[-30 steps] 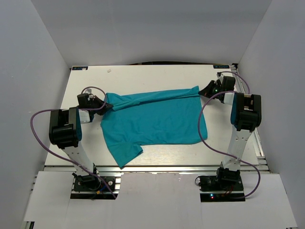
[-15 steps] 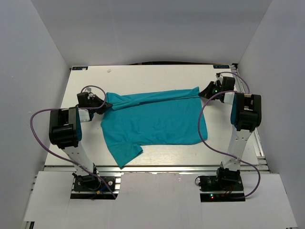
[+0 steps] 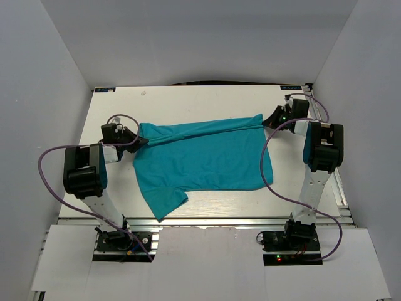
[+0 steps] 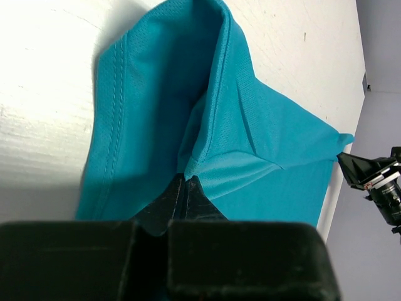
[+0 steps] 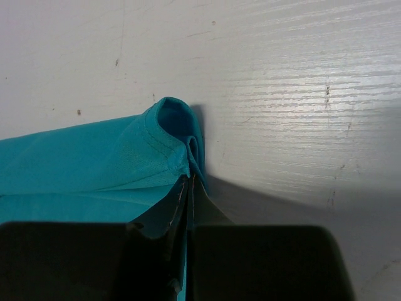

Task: Fold and stack the t-shirts
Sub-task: Fold the flattened tshirt in 1/3 of the way

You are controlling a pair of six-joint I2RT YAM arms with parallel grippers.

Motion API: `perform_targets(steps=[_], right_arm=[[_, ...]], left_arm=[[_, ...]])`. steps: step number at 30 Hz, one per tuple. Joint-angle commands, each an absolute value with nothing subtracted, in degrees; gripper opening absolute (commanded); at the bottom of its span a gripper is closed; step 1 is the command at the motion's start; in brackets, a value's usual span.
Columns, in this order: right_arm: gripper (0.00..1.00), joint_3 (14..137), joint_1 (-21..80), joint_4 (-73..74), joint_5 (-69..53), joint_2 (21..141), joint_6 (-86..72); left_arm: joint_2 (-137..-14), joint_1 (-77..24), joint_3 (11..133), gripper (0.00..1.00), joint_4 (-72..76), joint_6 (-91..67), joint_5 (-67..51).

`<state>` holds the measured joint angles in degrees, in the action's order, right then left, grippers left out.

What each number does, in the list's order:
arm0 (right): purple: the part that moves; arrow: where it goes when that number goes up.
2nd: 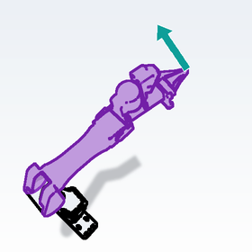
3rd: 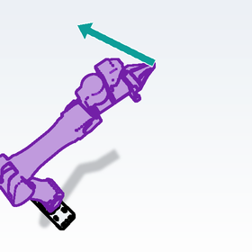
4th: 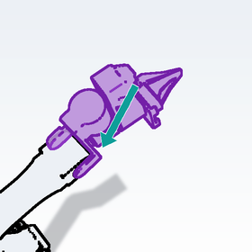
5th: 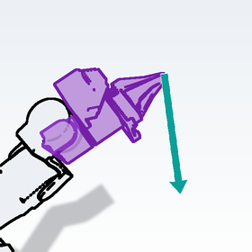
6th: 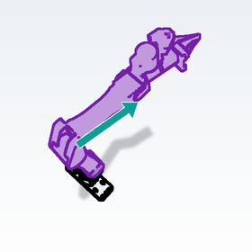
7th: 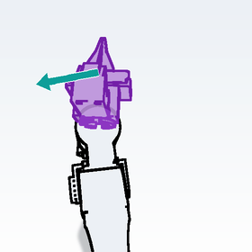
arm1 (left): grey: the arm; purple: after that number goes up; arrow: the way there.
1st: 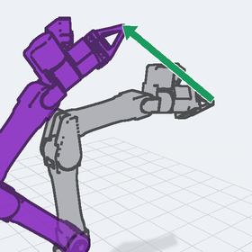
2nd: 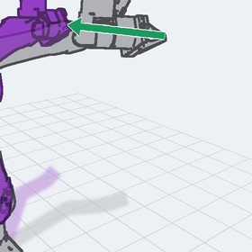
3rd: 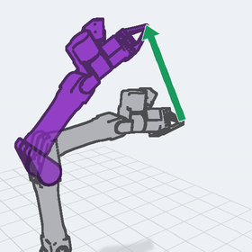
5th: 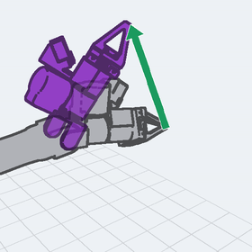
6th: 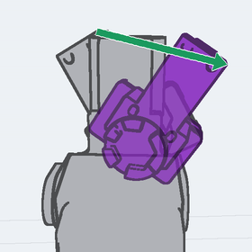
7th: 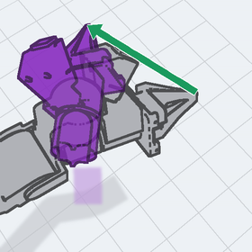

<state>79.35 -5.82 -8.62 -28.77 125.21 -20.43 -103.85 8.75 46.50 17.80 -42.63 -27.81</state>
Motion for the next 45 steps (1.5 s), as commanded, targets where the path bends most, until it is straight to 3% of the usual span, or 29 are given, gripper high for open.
perform_targets(steps=[1, 26, 45], right_arm=[[0.00, 82.18, -6.33, -7.47, -24.52, 125.77, -18.99], [0.00, 83.06, -5.98, -2.72, -26.63, 125.16, -15.55], [0.00, 75.76, -7.65, -17.49, -37.00, 118.39, -24.43]], left_arm=[[-100.19, 9.14, 45.18, 0.00, 17.40, -40.96, -25.84], [-105.73, 9.05, 53.52, 0.00, 6.94, -40.70, -18.46], [-106.00, 9.05, 53.79, 0.00, 7.21, -40.87, -18.11]])
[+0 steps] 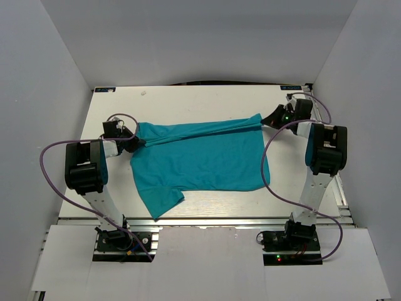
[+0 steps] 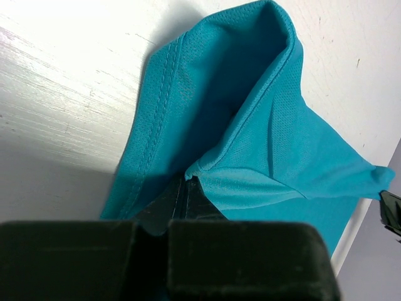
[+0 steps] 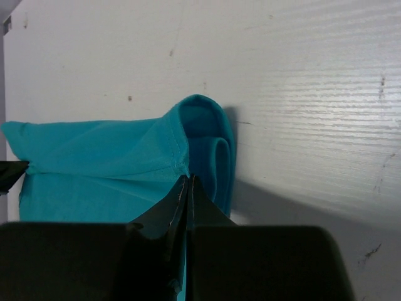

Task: Fold and stack the t-shirts
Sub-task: Fold the flattened tshirt in 1/3 of the way

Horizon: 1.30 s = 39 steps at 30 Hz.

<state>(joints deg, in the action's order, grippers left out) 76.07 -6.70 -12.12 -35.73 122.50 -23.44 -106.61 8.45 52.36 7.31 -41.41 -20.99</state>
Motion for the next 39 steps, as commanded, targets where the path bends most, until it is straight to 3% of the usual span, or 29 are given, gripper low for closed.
perform_targets(steps=[1, 10, 25, 36, 39], right_arm=[[0.00, 75.67, -7.65, -17.40, -37.18, 118.21, -24.52], [0.00, 76.38, -7.65, -8.62, -34.28, 120.76, -20.57], [0.00, 72.87, -7.73, -6.86, -35.68, 120.06, -19.25], [0.00, 74.35, -7.65, -3.08, -30.15, 123.48, -17.49], [0.19, 74.97, -7.65, -2.20, -29.53, 124.10, -17.40]], left_arm=[[-106.00, 9.14, 53.79, 0.00, 7.21, -40.96, -18.02], [-106.00, 9.14, 53.96, 0.00, 7.03, -40.96, -17.49], [-106.35, 9.14, 54.40, 0.00, 6.77, -41.04, -17.23], [-106.26, 9.05, 54.40, 0.00, 6.50, -41.13, -16.96], [-105.91, 9.14, 54.67, 0.00, 5.98, -41.05, -16.53]])
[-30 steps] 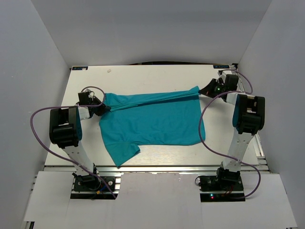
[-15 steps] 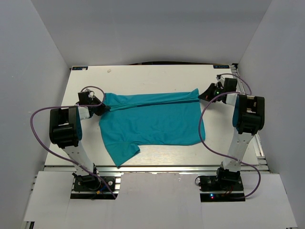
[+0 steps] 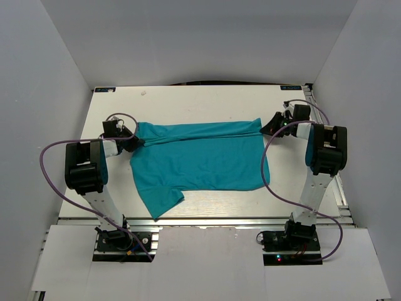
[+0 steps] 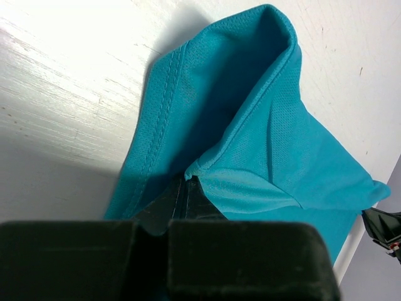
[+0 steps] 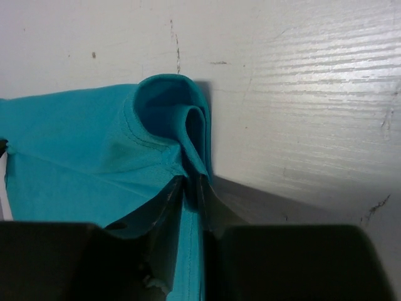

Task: Fold and stack the t-shirts
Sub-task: Fold the flattened tshirt in 1/3 of the way

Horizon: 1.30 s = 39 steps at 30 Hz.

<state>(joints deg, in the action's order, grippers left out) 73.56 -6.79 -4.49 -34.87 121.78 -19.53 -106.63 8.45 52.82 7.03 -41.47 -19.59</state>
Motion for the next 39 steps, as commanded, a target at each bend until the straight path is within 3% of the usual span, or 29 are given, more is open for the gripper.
perform_targets(steps=[1, 3, 4, 5, 10, 11, 16, 20, 22, 27, 30, 33, 35, 39], right_arm=[[0.23, 74.97, -7.65, -2.20, -29.62, 124.19, -17.32], [0.34, 75.06, -7.65, -2.37, -29.53, 123.84, -17.23], [0.36, 75.23, -7.65, -2.20, -29.44, 123.75, -17.14], [0.41, 75.32, -7.73, -2.02, -29.27, 123.66, -17.14], [0.52, 76.02, -8.35, -1.93, -31.11, 121.30, -17.40], [0.57, 76.03, -8.52, -1.93, -31.37, 120.85, -17.49], [0.63, 77.52, -8.96, -1.06, -34.45, 118.57, -17.84], [0.70, 77.70, -9.05, -0.09, -34.45, 116.63, -17.84], [0.89, 77.17, -9.31, 1.83, -34.11, 115.50, -17.67], [0.89, 76.29, -9.93, 2.46, -34.10, 113.04, -13.29], [0.89, 76.29, -10.02, 1.58, -36.02, 111.19, -9.07], [0.89, 78.04, -9.93, 2.81, -41.82, 109.95, -2.91], [0.89, 78.40, -9.93, 4.13, -48.40, 109.16, 3.67], [0.88, 76.21, -9.23, 1.87, -57.21, 105.48, 11.86]], left_arm=[[-105.73, 9.14, 54.75, 0.00, 5.89, -40.96, -16.44], [-105.30, 9.14, 55.28, 0.07, 5.19, -41.22, -16.09], [-105.21, 9.05, 55.54, 0.26, 4.92, -41.05, -15.91], [-104.94, 9.05, 55.72, 0.35, 3.79, -41.48, -15.56], [-101.70, 9.05, 57.13, 0.62, 1.67, -42.19, -13.19], [-101.08, 9.14, 57.22, 0.63, 1.32, -42.10, -12.84], [-97.66, 9.23, 58.01, 0.64, 0.62, -42.10, -11.87], [-94.24, 9.67, 57.48, 0.58, 0.53, -42.27, -10.64], [-92.47, 9.84, 57.22, 0.51, 0.96, -41.40, -10.11], [-90.79, 9.84, 59.32, 0.39, 2.54, -40.95, -18.61], [-93.33, 9.67, 61.69, 0.38, 3.86, -43.76, -27.11], [-94.83, 9.32, 62.84, 0.43, 5.36, -45.61, -33.45], [-95.01, 8.62, 63.37, 0.52, 5.36, -45.27, -36.02], [-95.80, 6.77, 64.95, 0.57, 6.32, -43.86, -39.37]])
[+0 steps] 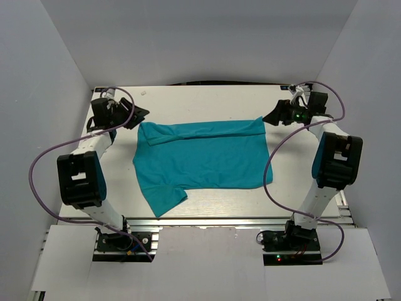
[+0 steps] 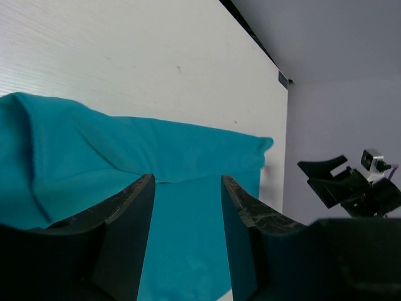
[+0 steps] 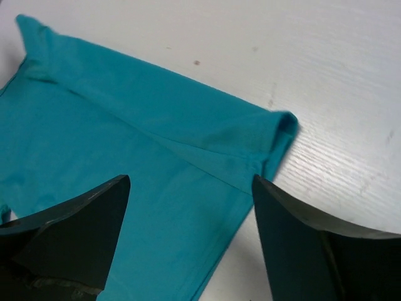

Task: Fold and stack the t-shirts
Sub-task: Fold the flattened tshirt in 1/3 of the way

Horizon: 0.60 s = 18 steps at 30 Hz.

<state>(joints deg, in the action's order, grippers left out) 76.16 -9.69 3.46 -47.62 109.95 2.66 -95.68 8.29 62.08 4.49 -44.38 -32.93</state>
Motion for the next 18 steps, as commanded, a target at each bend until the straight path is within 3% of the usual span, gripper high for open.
perform_targets(steps=[1, 3, 4, 5, 7, 12, 14, 18], right_arm=[[0.83, 76.03, -8.79, 1.06, -57.30, 105.56, 11.78], [0.75, 77.95, -6.60, 1.84, -56.78, 107.91, 10.90], [0.62, 81.27, -5.81, 2.89, -55.04, 109.32, 10.03], [0.57, 83.04, -4.06, 4.12, -54.67, 112.29, 7.50], [0.42, 86.12, -2.56, 3.17, -54.23, 115.30, 2.23], [0.30, 87.89, -1.32, -3.34, -53.53, 122.33, -10.19], [0.22, 89.46, -1.06, -3.69, -53.70, 123.66, -10.98], [0.18, 89.12, -1.14, -5.53, -52.13, 127.35, -14.67]], left_arm=[[-97.19, 6.42, 65.65, 0.57, 7.29, -44.47, -39.64], [-99.74, 5.45, 66.79, 0.53, 8.96, -46.31, -40.43], [-102.71, 5.01, 68.10, 0.50, 10.27, -47.80, -40.78], [-104.31, 4.14, 68.99, 0.41, 10.54, -48.25, -40.96], [-109.22, 2.99, 71.96, 0.34, 10.46, -49.56, -40.70], [-117.06, 2.20, 76.37, 0.19, 11.08, -51.15, -40.08], [-118.73, 1.94, 77.60, 0.18, 11.16, -51.15, -40.25], [-120.94, 1.76, 77.43, 0.17, 10.90, -50.63, -40.52]])
